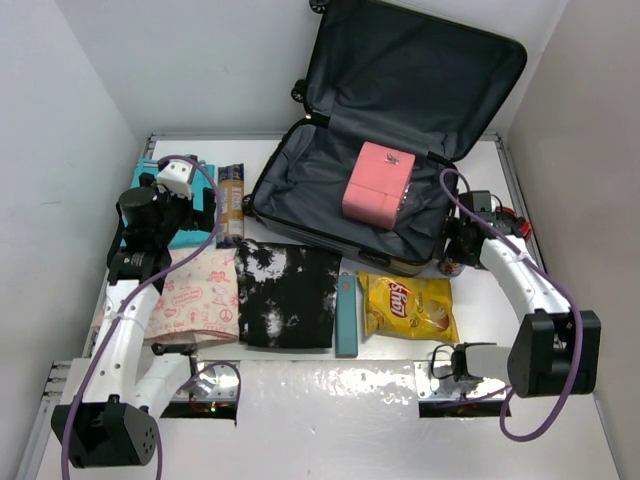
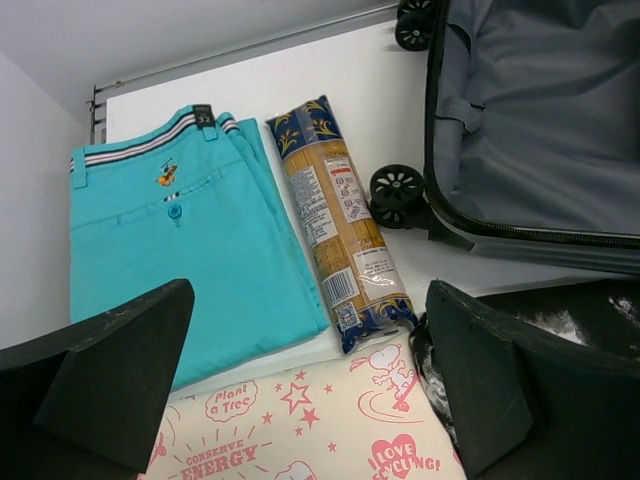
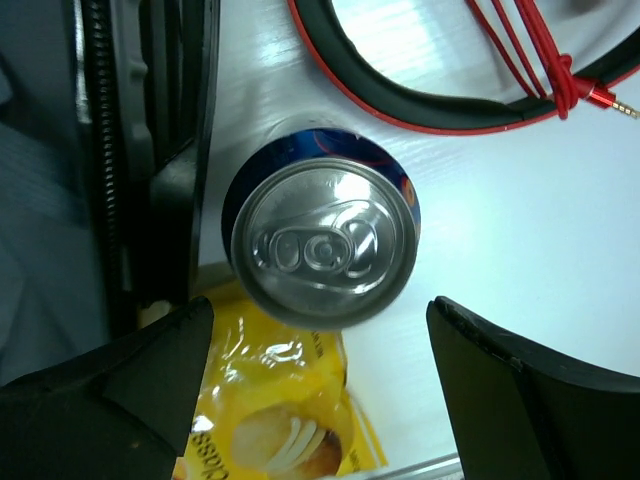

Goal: Pack the luggage

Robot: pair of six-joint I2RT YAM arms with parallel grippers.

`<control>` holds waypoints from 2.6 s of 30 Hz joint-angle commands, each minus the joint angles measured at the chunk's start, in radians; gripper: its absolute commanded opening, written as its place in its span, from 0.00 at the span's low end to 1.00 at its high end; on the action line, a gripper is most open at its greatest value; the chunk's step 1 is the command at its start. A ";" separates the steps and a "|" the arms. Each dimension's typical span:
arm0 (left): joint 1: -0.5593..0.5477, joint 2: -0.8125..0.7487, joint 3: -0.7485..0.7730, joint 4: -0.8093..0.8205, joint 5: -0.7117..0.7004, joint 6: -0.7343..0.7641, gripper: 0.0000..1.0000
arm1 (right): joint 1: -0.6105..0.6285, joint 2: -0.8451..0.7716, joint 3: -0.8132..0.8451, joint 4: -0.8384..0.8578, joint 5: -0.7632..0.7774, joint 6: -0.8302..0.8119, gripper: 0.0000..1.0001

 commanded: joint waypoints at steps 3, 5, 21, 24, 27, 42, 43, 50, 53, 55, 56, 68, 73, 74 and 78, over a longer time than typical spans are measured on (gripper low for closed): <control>-0.007 -0.025 0.009 0.024 -0.002 -0.011 1.00 | 0.001 0.000 -0.023 0.168 0.062 -0.072 0.84; -0.007 -0.027 0.014 0.021 -0.007 -0.006 1.00 | -0.001 0.007 -0.029 0.217 0.088 -0.088 0.79; -0.007 -0.029 0.026 0.002 -0.042 0.009 1.00 | -0.012 0.009 -0.136 0.406 -0.012 -0.213 0.52; -0.005 -0.027 0.031 0.004 -0.035 0.007 1.00 | -0.013 -0.009 -0.119 0.384 0.012 -0.207 0.16; -0.007 -0.027 0.031 0.002 -0.039 0.012 1.00 | -0.012 -0.055 -0.075 0.296 0.049 -0.210 0.00; -0.007 0.002 0.032 0.022 0.001 0.012 1.00 | -0.013 -0.143 0.393 -0.100 0.060 -0.289 0.00; -0.007 0.002 0.031 0.022 0.002 0.015 1.00 | -0.012 -0.128 0.426 -0.113 0.034 -0.287 0.00; -0.007 0.013 0.040 0.030 0.018 -0.003 1.00 | 0.089 0.078 0.606 -0.113 -0.279 -0.140 0.00; -0.007 0.005 0.043 0.015 0.001 0.007 1.00 | 0.122 0.190 0.652 -0.136 -0.320 -0.108 0.00; -0.007 0.001 0.041 0.001 -0.014 0.017 1.00 | 0.120 0.251 0.649 -0.139 -0.333 -0.091 0.00; -0.007 -0.004 0.040 -0.002 -0.025 0.020 1.00 | 0.120 0.266 0.646 -0.140 -0.329 -0.083 0.00; -0.007 -0.009 0.041 -0.001 -0.033 0.020 1.00 | 0.073 0.595 0.813 -0.148 -0.333 -0.053 0.00; -0.007 -0.013 0.035 -0.004 -0.051 0.026 1.00 | 0.024 0.650 0.865 -0.113 -0.282 -0.045 0.31; -0.005 -0.013 0.035 -0.005 -0.051 0.023 1.00 | 0.022 0.671 0.872 -0.093 -0.276 -0.052 0.40; -0.005 -0.010 0.034 0.001 -0.041 0.017 1.00 | 0.022 0.737 0.927 -0.071 -0.360 -0.088 0.75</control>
